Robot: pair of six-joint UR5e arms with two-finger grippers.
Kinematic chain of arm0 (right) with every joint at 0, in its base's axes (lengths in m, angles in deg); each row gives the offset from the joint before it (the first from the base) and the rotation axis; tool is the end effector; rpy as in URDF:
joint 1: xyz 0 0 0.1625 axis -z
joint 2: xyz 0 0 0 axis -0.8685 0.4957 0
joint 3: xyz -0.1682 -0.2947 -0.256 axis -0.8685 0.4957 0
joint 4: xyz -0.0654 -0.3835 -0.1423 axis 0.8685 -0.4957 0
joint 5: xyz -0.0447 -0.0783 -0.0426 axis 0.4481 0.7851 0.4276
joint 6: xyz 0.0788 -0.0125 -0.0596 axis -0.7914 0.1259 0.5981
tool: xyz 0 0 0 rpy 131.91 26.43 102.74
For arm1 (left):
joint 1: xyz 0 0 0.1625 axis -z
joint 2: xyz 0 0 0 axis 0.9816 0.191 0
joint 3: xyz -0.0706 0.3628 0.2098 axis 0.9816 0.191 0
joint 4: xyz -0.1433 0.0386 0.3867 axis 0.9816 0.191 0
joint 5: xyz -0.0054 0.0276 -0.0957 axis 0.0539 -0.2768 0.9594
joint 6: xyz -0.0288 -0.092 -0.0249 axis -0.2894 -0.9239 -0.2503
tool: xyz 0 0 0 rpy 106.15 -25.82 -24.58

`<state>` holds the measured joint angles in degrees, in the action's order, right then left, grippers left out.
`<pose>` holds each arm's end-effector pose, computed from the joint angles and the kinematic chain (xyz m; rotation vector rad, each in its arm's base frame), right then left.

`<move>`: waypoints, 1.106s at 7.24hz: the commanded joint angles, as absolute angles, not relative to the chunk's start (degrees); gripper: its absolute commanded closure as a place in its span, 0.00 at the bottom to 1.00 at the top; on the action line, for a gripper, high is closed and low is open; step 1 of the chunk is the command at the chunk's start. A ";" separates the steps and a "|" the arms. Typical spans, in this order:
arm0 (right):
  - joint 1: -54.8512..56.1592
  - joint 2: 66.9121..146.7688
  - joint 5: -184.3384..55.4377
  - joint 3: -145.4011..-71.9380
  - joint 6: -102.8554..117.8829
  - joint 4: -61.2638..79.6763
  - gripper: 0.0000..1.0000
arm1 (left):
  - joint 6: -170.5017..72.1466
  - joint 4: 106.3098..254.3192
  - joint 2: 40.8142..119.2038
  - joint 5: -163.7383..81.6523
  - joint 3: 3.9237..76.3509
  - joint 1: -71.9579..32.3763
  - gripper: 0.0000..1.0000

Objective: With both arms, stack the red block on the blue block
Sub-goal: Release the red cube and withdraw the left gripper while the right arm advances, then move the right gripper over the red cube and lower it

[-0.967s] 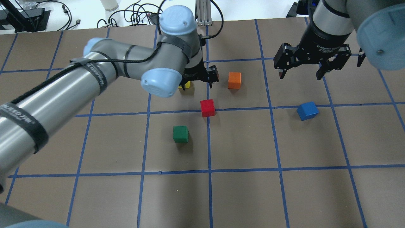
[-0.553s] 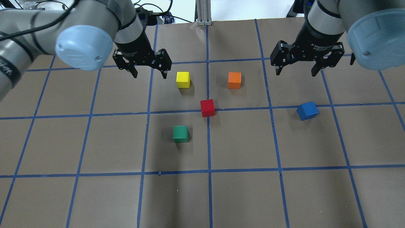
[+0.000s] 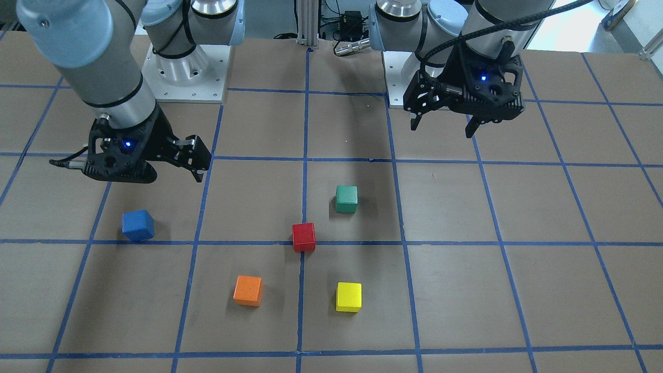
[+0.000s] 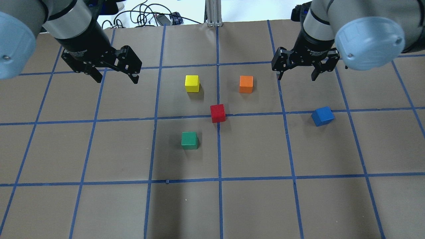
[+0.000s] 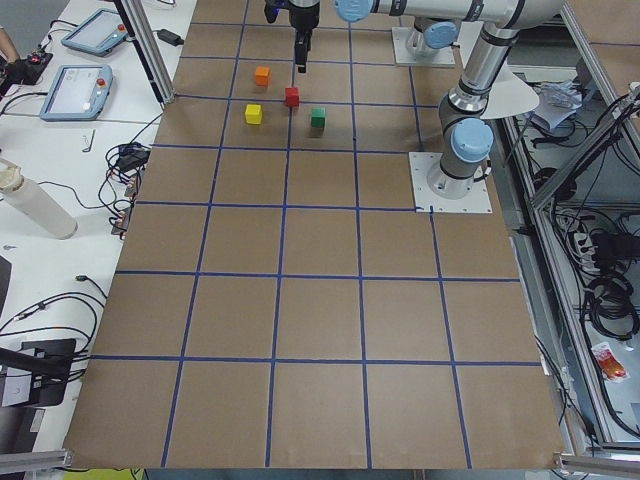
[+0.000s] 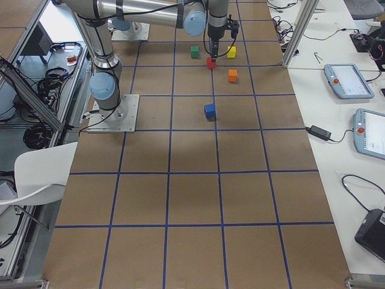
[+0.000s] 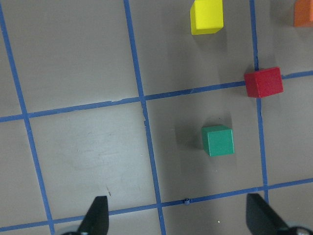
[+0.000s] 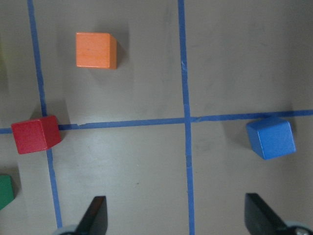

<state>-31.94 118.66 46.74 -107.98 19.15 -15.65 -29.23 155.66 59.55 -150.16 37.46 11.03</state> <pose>0.1576 -0.5432 0.4132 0.0711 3.1077 -0.0244 -0.1377 -0.4866 0.5072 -0.1422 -3.0968 0.0288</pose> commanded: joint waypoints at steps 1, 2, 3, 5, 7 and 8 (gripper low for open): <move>-36.11 112.82 46.73 -105.34 16.92 -19.86 0.00 | -29.79 155.45 60.14 -150.72 36.19 9.87 0.00; -38.57 109.92 46.73 -104.19 15.24 -22.13 0.00 | -29.61 155.27 60.85 -153.95 34.09 9.35 0.00; -41.29 108.33 46.81 -103.92 14.27 -23.20 0.00 | -29.70 155.61 61.46 -153.81 32.33 8.30 0.00; -43.33 104.91 46.73 -103.92 13.91 -27.05 0.00 | -29.79 154.92 62.35 -153.63 32.23 8.38 0.00; -46.30 102.52 46.73 -104.00 11.28 -29.79 0.00 | -29.88 154.83 62.61 -153.98 32.05 8.55 0.00; -46.93 101.12 46.73 -103.92 10.75 -30.06 0.00 | -29.88 154.91 62.61 -154.07 32.22 8.73 0.00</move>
